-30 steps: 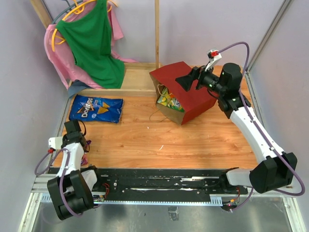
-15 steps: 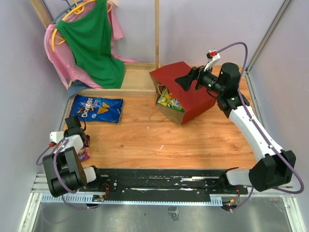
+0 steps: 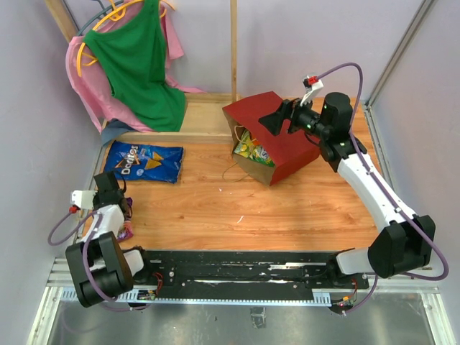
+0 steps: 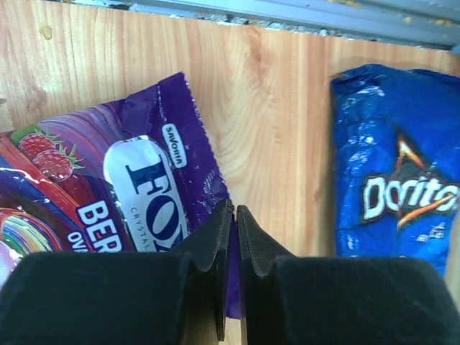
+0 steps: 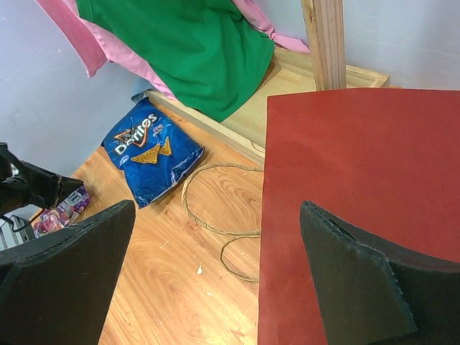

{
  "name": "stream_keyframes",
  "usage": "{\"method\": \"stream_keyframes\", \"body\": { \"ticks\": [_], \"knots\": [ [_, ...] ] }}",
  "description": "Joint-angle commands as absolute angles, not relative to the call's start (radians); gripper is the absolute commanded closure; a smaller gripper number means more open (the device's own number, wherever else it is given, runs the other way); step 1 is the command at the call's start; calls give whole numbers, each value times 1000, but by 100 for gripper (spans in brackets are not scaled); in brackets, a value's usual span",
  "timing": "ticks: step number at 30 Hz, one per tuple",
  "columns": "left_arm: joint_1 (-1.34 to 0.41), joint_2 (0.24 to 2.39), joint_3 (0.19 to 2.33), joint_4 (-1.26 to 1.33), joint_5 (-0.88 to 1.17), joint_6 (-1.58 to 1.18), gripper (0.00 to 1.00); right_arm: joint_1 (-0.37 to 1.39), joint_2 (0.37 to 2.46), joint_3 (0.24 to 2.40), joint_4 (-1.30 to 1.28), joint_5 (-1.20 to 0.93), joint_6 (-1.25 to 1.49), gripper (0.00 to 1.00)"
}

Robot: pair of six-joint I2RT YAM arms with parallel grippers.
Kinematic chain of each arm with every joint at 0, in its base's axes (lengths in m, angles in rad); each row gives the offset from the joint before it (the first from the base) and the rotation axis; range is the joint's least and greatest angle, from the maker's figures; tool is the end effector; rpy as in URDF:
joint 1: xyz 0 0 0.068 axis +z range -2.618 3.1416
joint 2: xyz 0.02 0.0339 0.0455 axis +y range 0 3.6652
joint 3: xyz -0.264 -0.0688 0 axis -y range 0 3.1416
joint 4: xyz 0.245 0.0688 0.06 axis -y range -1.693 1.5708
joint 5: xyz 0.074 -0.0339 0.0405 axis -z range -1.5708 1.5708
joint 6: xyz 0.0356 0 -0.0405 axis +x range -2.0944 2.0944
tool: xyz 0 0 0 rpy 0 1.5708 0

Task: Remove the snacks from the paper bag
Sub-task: Place the snack at the corner of the board.

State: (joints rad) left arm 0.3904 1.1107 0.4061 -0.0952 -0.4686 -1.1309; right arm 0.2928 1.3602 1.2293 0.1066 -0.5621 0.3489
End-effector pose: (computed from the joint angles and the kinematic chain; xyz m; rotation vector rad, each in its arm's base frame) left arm 0.1807 0.0917 0.1612 -1.7168 1.4864 0.1710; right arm 0.3006 0.1104 0.3966 -0.4086 1.6231 0.9372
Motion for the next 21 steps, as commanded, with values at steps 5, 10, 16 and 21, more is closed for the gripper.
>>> {"method": "stream_keyframes", "body": {
  "ticks": [5,10,16,21],
  "knots": [
    [395,1067,471,-223,-477,-1066,83,305,1364,1263,138,-591,362,1],
    [394,833,484,-372,-553,-1095,31,307,1373,1268,140,-596,369,1],
    [394,735,474,-597,-503,-1212,0,318,1372,1271,149,-603,379,1],
    [394,707,417,-630,-514,-1246,2,321,1363,1268,152,-603,380,1]
  ]
}}
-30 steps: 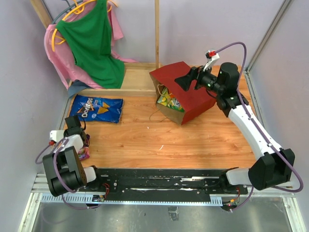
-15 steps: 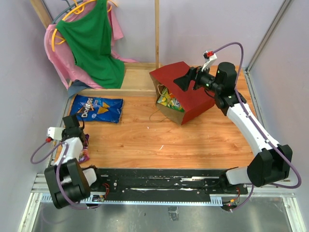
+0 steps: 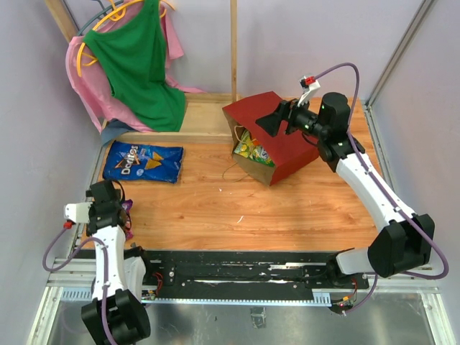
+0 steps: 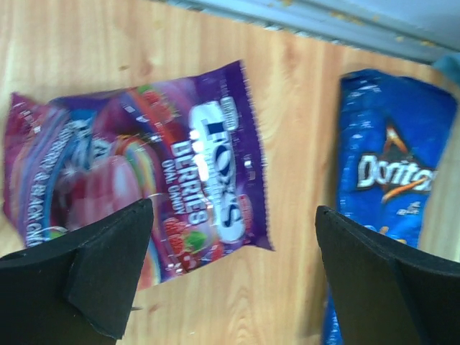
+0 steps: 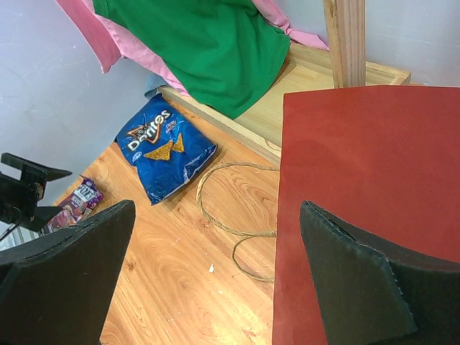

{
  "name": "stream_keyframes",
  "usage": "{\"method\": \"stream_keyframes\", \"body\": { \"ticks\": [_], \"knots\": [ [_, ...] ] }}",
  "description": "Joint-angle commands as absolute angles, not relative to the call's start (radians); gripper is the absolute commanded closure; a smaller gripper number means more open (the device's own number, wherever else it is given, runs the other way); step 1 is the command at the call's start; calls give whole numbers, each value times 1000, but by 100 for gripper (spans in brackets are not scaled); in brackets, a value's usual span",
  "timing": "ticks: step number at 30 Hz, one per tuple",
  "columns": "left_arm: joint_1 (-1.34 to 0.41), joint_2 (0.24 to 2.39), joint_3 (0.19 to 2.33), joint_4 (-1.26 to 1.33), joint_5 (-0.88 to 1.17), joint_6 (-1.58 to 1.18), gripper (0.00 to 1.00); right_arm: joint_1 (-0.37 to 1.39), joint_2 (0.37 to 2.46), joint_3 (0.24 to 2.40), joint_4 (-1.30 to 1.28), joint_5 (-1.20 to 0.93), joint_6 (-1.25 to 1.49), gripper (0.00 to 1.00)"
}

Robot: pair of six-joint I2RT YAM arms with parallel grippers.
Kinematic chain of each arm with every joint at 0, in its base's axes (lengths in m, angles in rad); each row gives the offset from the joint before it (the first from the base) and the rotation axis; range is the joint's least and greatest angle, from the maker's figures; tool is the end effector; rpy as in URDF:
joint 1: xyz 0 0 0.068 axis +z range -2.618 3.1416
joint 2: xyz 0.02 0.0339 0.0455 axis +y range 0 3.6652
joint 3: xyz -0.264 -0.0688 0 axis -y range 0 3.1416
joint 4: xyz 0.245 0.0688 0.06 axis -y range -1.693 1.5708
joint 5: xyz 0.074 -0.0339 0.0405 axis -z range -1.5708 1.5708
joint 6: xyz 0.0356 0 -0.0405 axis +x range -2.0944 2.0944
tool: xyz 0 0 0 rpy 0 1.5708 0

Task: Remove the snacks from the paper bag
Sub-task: Place the snack at the corner of the board.

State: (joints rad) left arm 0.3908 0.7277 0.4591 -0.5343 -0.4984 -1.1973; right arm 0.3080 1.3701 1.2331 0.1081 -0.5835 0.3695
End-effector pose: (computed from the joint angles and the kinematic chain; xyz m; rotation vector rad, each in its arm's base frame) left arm 0.1305 0.0722 0.2062 -1.7656 1.4112 0.1699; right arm 0.3008 0.1163 0.3952 -0.4223 1.6323 0.9810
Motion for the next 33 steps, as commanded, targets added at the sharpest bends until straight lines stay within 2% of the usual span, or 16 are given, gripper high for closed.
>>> {"method": "stream_keyframes", "body": {
  "ticks": [1,12,17,20,23,29,33],
  "knots": [
    [394,714,408,-620,-519,-1246,2,321,1362,1267,153,-603,380,1],
    [394,1042,383,-285,-451,-1177,7,321,1361,1269,156,-604,375,1],
    [394,1128,380,-155,-411,-1119,7,321,1381,1275,153,-601,371,1],
    [394,1130,377,-114,-432,-1070,7,321,1390,1278,152,-597,368,2],
    [394,1099,361,-53,-434,-1016,1,321,1407,1279,163,-603,377,2],
    [394,1031,356,4,-436,-918,0,327,1438,1293,167,-616,390,1],
    [392,944,377,27,-336,-892,0,355,1435,1302,125,-531,346,1]
  ]
}}
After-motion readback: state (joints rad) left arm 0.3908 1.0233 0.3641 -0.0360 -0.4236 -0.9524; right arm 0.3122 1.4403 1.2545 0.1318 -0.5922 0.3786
